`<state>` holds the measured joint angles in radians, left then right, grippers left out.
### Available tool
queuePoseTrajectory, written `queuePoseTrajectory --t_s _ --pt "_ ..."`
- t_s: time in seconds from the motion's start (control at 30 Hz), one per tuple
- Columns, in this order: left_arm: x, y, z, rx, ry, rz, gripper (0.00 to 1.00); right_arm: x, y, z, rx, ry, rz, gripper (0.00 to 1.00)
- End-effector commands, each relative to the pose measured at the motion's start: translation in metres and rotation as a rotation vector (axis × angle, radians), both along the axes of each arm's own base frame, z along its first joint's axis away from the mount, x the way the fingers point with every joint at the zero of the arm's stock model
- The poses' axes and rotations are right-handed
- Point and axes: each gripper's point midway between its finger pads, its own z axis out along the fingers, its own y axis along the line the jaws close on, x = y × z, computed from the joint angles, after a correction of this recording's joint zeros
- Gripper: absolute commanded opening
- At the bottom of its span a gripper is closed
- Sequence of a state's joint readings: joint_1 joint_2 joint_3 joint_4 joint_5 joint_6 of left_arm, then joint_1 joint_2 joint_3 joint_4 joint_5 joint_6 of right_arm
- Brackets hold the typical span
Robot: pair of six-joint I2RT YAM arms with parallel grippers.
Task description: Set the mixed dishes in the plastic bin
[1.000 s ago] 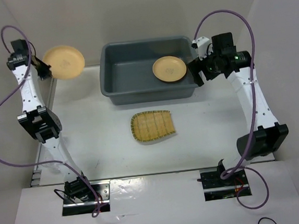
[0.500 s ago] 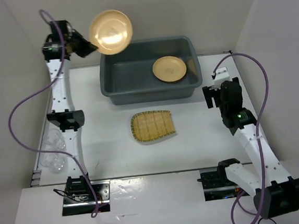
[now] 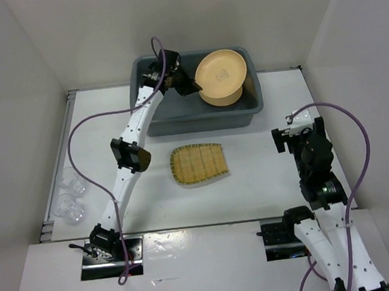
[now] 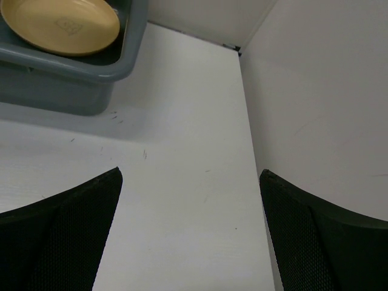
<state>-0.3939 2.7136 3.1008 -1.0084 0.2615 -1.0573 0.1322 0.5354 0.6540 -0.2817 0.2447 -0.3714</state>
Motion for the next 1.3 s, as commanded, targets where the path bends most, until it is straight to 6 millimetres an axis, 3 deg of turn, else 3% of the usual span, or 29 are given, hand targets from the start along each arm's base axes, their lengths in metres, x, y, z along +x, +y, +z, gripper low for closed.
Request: queuePoseTrajectory --t_s 0.0,0.07,0.13,0.17,0.4,0.63,0.87,0.93,1.03,1.17,1.27 --pt "0.035 -0.007 0.007 -0.091 -0.085 0.093 0.0 -0.016 0.001 0.002 -0.042 -0.053 0.036 0.98" --pt "0.047 -0.009 -0.004 -0.113 -0.082 0.136 0.0 -0.021 0.005 0.015 -0.042 -0.11 0.069 0.98" --pt "0.051 -0.012 -0.006 -0.122 -0.083 0.168 0.0 -0.024 0.007 0.015 -0.04 -0.122 0.078 0.98" --pt "0.055 -0.012 -0.017 -0.113 -0.078 0.177 0.0 -0.023 0.007 0.017 -0.039 -0.133 0.078 0.98" --pt "0.084 -0.008 -0.053 -0.158 -0.07 0.248 0.0 -0.01 0.001 0.0 -0.042 -0.055 0.033 0.98" --pt "0.093 -0.014 -0.09 -0.214 -0.027 0.241 0.0 -0.008 0.0 -0.005 -0.046 -0.035 0.025 0.98" --pt "0.098 -0.021 -0.085 -0.274 -0.043 0.237 0.04 -0.002 0.003 -0.009 -0.04 -0.008 0.033 0.98" --pt "0.097 -0.023 -0.088 -0.288 -0.032 0.226 0.21 -0.002 0.003 -0.009 -0.04 -0.008 0.033 0.98" --pt "0.096 -0.025 -0.091 -0.293 -0.031 0.217 0.26 -0.001 0.006 -0.012 -0.041 0.001 0.044 0.98" --pt "0.091 -0.03 -0.092 -0.279 -0.026 0.203 0.43 -0.002 0.006 -0.014 -0.042 0.01 0.044 0.98" --pt "0.09 -0.028 -0.089 -0.26 -0.039 0.201 0.63 -0.001 0.01 -0.014 -0.041 0.01 0.063 0.98"
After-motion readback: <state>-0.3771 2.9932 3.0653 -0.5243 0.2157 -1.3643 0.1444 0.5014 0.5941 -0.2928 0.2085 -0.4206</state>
